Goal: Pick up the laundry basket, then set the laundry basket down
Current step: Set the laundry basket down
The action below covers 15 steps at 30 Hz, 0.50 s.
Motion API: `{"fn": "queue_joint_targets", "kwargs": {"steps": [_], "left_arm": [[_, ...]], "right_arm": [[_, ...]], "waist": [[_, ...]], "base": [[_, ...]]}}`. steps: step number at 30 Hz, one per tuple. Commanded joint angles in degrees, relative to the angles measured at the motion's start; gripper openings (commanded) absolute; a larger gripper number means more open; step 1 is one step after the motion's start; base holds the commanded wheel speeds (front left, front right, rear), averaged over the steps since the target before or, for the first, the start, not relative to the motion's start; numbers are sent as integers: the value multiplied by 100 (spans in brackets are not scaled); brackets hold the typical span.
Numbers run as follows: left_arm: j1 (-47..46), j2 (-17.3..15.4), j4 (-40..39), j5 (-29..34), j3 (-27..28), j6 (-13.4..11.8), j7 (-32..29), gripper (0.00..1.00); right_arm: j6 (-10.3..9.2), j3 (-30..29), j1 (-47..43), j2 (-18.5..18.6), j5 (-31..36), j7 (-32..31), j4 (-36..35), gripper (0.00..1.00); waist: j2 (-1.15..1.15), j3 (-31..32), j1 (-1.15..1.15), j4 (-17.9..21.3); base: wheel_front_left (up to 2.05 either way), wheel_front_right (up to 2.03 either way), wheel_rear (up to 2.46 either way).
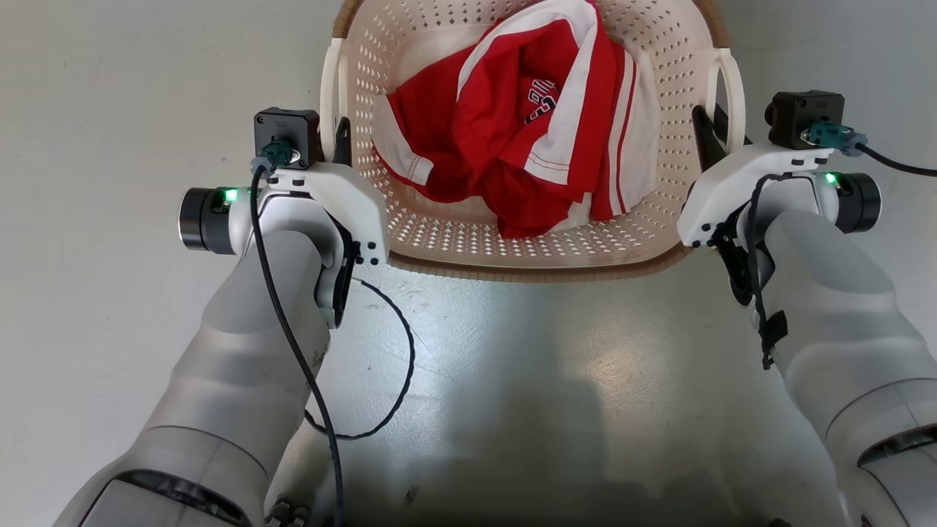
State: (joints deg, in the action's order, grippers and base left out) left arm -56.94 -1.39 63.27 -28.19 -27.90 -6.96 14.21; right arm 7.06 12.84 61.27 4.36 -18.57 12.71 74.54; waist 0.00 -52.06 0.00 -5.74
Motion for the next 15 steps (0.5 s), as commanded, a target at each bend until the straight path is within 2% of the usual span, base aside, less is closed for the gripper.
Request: {"fn": "queue_joint_targets", "kwargs": {"steps": [1,2,3,4,5,6,7,8,11,15], "left_arm": [[-30,-168,-32,85,136,38,79,5],[-25,-166,-27,96,155,36,79,15],[-25,-166,-27,96,155,36,79,15],[-18,-164,-22,107,173,36,79,29],[-9,-162,-15,118,189,33,79,44],[-1,-161,-3,124,208,29,79,51],[7,-159,11,127,231,21,79,83],[14,-158,32,128,254,11,79,89],[27,-155,61,144,303,10,79,100],[62,-152,38,160,375,-4,79,100]], "right_arm": [[43,68,-152,-148,123,104,-58,33],[43,56,-154,-148,135,107,-58,42],[43,56,-154,-148,135,107,-58,42],[43,42,-157,-148,149,110,-58,47],[43,27,-159,-148,161,114,-58,71],[43,15,-160,-148,175,119,-58,90],[43,4,-162,-148,190,124,-58,100],[43,-6,-164,-148,202,129,-58,100],[43,-39,-166,-148,250,143,-58,100],[43,-87,-152,-148,309,164,-58,100]], "waist": [[0,-5,0,0],[0,-5,0,-1],[0,-5,0,-1],[0,-2,0,-2],[0,2,0,-4],[0,7,0,-4],[0,12,0,-4],[0,18,0,-4],[0,35,0,-8],[0,70,0,-12]], "base": [[0,0,0],[0,0,0],[0,0,0],[0,0,0],[0,0,0],[0,0,0],[0,0,0],[0,0,0],[0,0,0],[0,0,0]]}}
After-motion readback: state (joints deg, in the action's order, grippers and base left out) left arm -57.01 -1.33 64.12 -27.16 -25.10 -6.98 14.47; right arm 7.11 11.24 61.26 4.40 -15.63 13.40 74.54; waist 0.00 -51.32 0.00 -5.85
